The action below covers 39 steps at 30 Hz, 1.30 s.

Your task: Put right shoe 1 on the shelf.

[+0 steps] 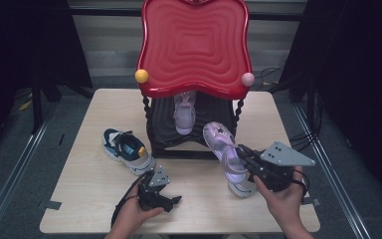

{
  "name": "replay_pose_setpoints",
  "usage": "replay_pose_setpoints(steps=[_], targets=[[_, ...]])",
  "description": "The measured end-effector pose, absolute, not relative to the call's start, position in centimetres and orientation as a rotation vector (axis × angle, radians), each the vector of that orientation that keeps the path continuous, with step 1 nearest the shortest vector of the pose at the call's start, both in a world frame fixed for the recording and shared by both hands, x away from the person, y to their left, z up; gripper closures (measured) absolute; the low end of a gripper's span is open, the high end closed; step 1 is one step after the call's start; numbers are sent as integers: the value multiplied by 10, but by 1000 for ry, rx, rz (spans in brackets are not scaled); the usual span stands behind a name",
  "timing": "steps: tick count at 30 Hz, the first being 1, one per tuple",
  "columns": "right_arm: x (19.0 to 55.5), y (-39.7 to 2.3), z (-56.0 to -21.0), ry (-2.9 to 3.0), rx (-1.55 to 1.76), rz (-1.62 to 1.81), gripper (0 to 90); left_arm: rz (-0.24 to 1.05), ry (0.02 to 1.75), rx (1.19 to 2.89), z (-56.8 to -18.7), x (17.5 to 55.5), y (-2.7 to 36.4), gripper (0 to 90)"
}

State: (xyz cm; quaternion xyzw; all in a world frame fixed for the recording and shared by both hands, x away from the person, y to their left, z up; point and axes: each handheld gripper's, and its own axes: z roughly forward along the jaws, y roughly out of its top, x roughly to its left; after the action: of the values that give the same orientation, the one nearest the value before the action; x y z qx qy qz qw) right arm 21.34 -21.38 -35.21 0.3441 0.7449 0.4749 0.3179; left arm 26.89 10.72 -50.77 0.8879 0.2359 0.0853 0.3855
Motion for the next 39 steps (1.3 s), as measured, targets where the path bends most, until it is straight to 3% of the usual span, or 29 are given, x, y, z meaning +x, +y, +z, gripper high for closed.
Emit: replay_pose_setpoints(steps=[39], targets=[[259, -156, -377, 1675, 1054, 1074, 845, 220, 602, 2263, -508, 269, 107, 151]])
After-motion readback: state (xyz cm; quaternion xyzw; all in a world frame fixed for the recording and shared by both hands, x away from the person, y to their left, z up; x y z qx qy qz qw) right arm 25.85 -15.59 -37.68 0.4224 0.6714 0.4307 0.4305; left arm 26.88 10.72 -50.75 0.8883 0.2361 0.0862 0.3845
